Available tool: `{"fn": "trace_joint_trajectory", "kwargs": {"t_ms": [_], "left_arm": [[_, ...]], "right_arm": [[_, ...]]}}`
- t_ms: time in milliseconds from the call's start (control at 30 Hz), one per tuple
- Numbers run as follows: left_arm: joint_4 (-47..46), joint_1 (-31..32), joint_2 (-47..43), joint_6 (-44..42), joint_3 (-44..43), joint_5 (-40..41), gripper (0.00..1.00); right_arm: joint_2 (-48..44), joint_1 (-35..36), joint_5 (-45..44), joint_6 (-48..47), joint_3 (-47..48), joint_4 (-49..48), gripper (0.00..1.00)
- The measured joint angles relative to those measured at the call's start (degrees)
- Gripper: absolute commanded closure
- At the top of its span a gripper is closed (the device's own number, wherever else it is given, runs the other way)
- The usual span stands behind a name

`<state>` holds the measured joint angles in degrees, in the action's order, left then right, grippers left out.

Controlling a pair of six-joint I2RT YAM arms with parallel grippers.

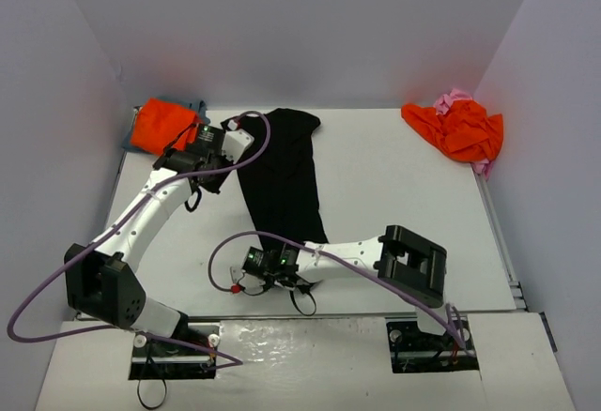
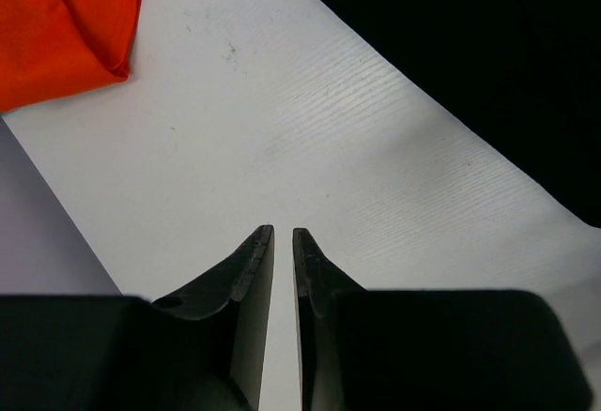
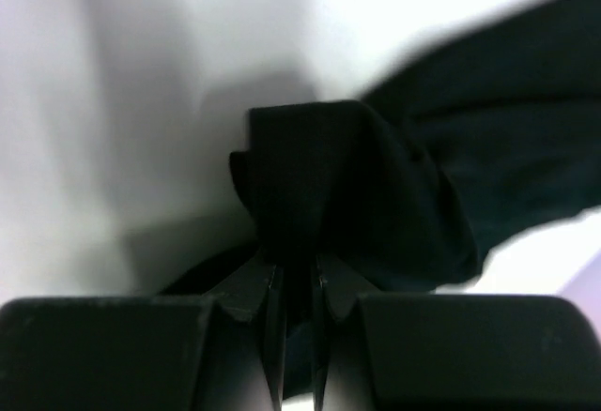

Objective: Fold and stack the t-shirts

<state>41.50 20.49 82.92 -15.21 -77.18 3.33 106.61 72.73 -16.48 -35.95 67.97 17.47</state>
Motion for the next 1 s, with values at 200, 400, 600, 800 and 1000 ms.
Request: {"fn": "trace_joint_trajectory", "kwargs": {"t_ms": [200, 400, 600, 800, 1000], "left_arm": [[1.10, 0.00, 0.33, -0.16, -5.47, 0.49, 0.88], [2.45, -0.31, 2.02, -0.14, -9.00, 0.88, 0.88], [3.24, -0.65, 4.69, -0.16, -10.41, 1.01, 0.88], [2.57, -1.04, 4.10, -0.14, -9.10, 0.74, 0.88], [2.43, -1.27, 1.29, -0.16, -6.23, 0.55, 0.87]], "right_arm": [[-9.40, -0.66, -4.06, -2.89, 1.41, 2.16, 1.00], [-13.51, -0.60, -7.18, -4.74, 10.30, 5.00, 1.00], [-11.76, 1.77, -8.60, -5.75, 19.98, 8.84, 1.00], [-7.65, 5.44, -4.43, -4.35, 26.64, 13.66, 1.00], [-6.57, 6.91, -0.68, -3.02, 27.91, 18.05, 1.00]]}}
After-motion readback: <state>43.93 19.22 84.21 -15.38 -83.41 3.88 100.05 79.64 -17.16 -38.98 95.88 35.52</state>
